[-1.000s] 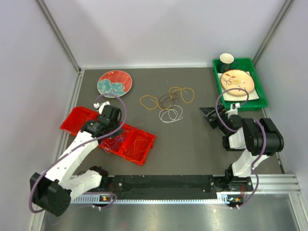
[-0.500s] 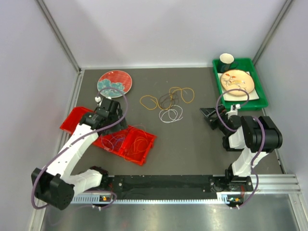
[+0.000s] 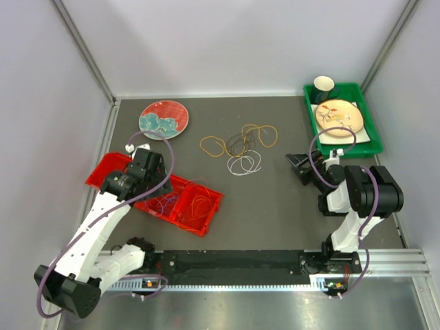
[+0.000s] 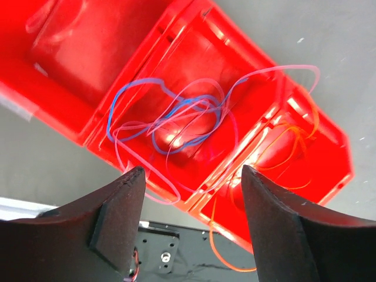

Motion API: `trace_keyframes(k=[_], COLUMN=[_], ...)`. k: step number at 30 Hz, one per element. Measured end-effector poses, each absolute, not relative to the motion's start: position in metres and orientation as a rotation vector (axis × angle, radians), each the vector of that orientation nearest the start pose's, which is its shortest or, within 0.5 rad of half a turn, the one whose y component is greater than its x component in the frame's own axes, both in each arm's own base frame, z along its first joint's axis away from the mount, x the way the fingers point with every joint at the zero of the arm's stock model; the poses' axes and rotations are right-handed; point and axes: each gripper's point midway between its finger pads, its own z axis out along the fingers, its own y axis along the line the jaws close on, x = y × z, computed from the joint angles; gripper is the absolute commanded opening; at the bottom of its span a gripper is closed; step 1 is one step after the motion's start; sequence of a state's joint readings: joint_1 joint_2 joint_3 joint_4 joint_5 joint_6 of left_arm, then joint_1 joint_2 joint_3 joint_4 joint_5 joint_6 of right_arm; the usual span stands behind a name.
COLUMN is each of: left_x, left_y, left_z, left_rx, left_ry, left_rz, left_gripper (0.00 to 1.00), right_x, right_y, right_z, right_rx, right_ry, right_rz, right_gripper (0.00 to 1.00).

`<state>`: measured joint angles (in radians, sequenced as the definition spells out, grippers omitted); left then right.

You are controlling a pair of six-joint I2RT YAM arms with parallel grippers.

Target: Untangle the cables

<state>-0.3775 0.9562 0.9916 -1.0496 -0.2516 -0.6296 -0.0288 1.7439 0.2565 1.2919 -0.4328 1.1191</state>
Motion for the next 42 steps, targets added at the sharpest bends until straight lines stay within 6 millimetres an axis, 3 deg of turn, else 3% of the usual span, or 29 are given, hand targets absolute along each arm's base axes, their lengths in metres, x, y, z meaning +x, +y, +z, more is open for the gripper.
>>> trace_keyframes(k=[5,13,18,25,34,36,37,38,40,42], left_x=[0.191,0.189,0.194,0.208,0.238,0.24,0.242,0.245,0.259,0.273], left_y=[-0.056,-0.055,-0.061,-0.066,-0.078,-0.079,-0.078,-0.078,-0.081,-0.085], left_z=[0.146,0.14,0.127,0.105,0.061,0.06,0.063,0.069,0.086,0.106], left_rx=[-0.43,-0.473,-0.479,-0.48,-0.5,-0.499,-0.492,-0.485,-0.465,-0.446], left_ry=[2.558,2.576,2.634,2.672,2.728,2.73,2.724,2.714,2.673,2.627], left_rz=[-0.039,-0.028,-0.005,0.022,0.074,0.078,0.082,0.083,0.065,0.043], left_gripper=[0.56,0.08,0.0,0.0,0.02,0.11,0.23,0.28,0.39,0.44], right_x=[0.358,0.358,0.358,0.357,0.357,0.358,0.358,0.358,0.359,0.359], right_y=[0.098,0.098,0.098,0.096,0.094,0.093,0.093,0.093,0.092,0.092], right_z=[0.074,0.074,0.075,0.068,0.064,0.065,0.065,0.065,0.065,0.066], right_rx=[0.731,0.731,0.734,0.768,0.804,0.81,0.813,0.819,0.829,0.836], right_ry=[1.755,1.755,1.755,1.769,1.764,1.755,1.753,1.748,1.74,1.732], right_rz=[1.151,1.152,1.156,1.16,1.192,1.203,1.208,1.215,1.229,1.242], right_gripper=[0.99,0.99,0.99,0.99,0.99,0.99,0.99,0.99,0.99,0.99])
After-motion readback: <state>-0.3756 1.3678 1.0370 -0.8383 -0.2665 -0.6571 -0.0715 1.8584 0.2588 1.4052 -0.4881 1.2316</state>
